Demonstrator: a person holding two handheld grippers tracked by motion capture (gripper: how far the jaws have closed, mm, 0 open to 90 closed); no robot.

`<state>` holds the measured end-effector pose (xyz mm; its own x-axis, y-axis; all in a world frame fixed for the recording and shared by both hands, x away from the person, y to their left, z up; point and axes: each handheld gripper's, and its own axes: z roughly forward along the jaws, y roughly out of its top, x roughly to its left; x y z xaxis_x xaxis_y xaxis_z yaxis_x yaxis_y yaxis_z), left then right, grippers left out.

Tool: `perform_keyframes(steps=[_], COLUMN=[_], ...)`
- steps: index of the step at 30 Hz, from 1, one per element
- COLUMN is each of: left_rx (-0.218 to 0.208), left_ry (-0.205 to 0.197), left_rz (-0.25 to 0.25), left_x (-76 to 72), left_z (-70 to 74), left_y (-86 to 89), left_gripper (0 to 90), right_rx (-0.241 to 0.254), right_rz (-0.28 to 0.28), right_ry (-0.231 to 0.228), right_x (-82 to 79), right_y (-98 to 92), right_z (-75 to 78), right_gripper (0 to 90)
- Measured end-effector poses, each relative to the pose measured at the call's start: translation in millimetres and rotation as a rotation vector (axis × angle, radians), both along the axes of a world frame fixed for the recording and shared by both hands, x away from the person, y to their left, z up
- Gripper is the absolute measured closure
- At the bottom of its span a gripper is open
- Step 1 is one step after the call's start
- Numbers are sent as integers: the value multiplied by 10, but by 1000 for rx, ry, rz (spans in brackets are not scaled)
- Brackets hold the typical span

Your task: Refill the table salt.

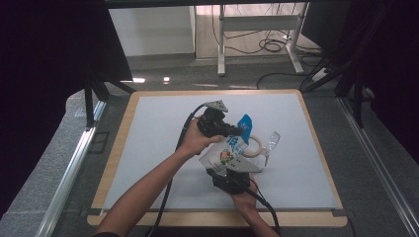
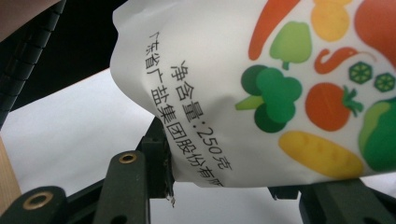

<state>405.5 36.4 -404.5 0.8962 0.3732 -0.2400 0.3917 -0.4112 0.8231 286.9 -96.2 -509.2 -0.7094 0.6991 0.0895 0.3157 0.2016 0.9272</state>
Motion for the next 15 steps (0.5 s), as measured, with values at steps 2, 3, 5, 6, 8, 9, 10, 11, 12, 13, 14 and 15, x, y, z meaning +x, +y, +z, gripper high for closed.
perform_keyframes(steps=[2,3,5,6,8,9,10,11,12,13,14,15], left_rx=[3,3,-5,-2,-2,-1,-1,3,1,1,1,4], left_ry=[1,0,5,7,6,5,6,5,7,8,10,7], left_rz=[-2,-2,0,-1,-1,-4,-3,-4,-2,-4,-3,-5], left_x=[7,11,19,24,34,41,45,51,54,57,59,63], left_z=[-1,-2,-7,-5,-9,-10,-13,-14,-15,-16,-14,-10], left_y=[-1,1,2,5,12,16,15,16,12,9,2,-5], left_gripper=[898,898,898,898,898,898,898,898,898,898,898,898], right_rx=[2,3,3,4,13,16,20,20,22,24,26,29], right_rz=[-2,-2,0,2,5,7,6,7,8,8,7,6], right_ry=[4,4,2,2,3,4,6,6,6,8,9,10], right_x=[0,0,-2,-6,-10,-12,-15,-14,-10,-8,-6,-4], right_y=[1,-1,-6,-9,-9,-8,-5,-4,-3,-3,-2,-2], right_z=[2,4,11,16,29,35,40,43,45,47,49,52], right_gripper=[525,525,525,526,527,527,527,527,528,528,528,528])
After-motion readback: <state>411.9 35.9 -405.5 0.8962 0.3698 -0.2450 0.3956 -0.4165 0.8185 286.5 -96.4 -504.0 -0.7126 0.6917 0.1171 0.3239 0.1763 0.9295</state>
